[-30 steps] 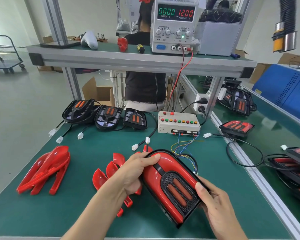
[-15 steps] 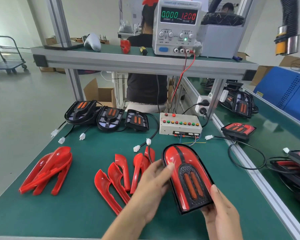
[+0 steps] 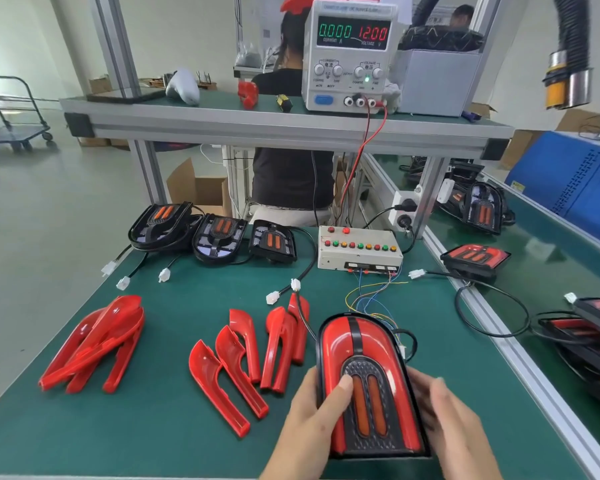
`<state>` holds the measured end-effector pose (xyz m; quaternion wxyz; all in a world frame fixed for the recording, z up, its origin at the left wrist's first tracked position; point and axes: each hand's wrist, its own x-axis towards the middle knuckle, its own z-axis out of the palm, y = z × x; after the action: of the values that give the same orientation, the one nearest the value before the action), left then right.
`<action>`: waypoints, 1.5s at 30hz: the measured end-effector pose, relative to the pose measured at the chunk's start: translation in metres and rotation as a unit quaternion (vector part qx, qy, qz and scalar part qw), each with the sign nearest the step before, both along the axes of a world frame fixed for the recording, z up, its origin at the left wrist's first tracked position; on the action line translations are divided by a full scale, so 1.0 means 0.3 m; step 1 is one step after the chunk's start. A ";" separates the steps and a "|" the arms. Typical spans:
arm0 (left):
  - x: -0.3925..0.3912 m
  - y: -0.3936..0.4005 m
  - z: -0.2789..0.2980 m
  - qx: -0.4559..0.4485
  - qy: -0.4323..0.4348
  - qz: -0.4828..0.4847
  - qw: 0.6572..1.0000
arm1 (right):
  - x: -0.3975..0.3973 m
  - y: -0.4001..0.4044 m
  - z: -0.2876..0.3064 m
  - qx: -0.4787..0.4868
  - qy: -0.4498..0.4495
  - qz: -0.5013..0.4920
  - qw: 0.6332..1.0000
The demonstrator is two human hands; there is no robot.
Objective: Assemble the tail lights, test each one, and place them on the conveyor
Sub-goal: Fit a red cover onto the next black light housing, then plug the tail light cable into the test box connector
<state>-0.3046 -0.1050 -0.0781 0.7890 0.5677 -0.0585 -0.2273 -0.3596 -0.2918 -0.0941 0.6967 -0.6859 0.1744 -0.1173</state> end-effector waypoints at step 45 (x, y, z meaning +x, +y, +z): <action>-0.024 -0.164 -0.085 0.166 -0.282 0.195 0.925 | 0.007 -0.231 0.083 -0.372 0.220 -0.184 0.883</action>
<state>-0.3119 -0.1543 -0.1035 0.6630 0.7315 -0.1287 0.0939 -0.3575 -0.3613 -0.0691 0.2994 -0.8585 0.3900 -0.1459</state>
